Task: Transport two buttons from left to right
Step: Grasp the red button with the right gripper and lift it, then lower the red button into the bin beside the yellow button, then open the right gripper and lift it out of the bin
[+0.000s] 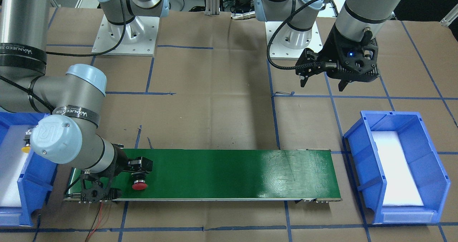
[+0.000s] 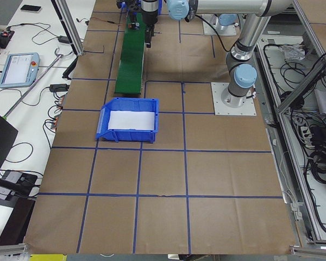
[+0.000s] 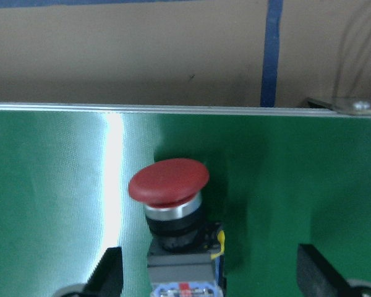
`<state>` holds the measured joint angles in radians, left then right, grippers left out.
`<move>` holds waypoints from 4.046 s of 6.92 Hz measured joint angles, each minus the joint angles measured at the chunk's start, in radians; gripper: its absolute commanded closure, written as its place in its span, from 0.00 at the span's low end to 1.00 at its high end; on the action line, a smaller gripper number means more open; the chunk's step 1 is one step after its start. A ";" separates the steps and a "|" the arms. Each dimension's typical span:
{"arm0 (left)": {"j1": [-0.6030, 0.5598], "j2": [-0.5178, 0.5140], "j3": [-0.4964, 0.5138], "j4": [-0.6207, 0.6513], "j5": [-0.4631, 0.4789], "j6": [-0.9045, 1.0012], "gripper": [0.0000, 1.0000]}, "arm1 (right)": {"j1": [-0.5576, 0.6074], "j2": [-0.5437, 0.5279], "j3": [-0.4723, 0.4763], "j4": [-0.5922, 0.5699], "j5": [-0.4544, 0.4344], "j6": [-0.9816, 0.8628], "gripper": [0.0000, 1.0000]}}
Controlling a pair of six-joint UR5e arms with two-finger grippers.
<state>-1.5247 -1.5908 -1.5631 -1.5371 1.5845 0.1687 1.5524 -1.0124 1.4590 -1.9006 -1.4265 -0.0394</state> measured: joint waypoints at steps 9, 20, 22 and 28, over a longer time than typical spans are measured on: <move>-0.001 0.000 -0.002 -0.001 0.000 -0.001 0.00 | -0.301 -0.163 -0.184 0.274 -0.159 -0.182 0.97; -0.002 0.000 -0.002 -0.001 -0.001 0.000 0.00 | -0.502 0.052 -0.074 0.068 -0.143 -0.338 0.94; -0.002 0.000 -0.002 -0.001 -0.001 0.000 0.00 | -0.494 0.071 -0.080 0.060 -0.117 -0.340 0.88; -0.002 0.000 -0.002 0.000 -0.001 -0.001 0.00 | -0.479 0.062 -0.084 0.004 -0.113 -0.419 0.00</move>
<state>-1.5263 -1.5908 -1.5647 -1.5372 1.5831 0.1680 1.0736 -0.9504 1.3751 -1.8970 -1.5399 -0.4585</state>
